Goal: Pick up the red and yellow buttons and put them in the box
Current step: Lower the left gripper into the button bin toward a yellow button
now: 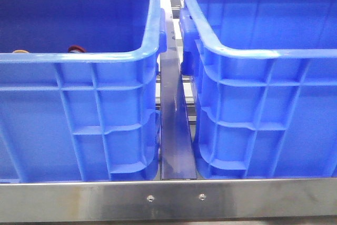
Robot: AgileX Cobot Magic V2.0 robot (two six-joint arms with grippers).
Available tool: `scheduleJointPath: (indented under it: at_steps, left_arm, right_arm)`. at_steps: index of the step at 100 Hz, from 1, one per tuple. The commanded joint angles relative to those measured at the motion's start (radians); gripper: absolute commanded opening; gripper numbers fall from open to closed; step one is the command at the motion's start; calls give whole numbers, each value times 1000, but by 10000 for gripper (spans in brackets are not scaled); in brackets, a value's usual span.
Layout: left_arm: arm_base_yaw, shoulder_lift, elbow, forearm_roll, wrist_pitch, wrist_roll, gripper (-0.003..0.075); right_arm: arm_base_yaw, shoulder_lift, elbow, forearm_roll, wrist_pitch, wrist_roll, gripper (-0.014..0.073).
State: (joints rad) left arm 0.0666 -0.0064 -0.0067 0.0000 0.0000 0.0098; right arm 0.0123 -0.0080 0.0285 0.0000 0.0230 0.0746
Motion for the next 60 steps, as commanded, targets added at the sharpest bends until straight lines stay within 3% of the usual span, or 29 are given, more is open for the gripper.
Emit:
scheduleJointPath:
  at_steps: [1, 22, 60]
  left_arm:
    - [-5, -29, -62, -14, -71, -10, -20]
    - [-5, -5, -236, -16, -5, -10, -20]
    - [-5, 343, -592, -16, 366, -10, -20]
  right_arm:
    - [-3, -22, 5, 0, -79, -11, -58]
    - [-3, -22, 5, 0, -79, -11, -58]
    - [-3, -22, 5, 0, -79, -11, -58]
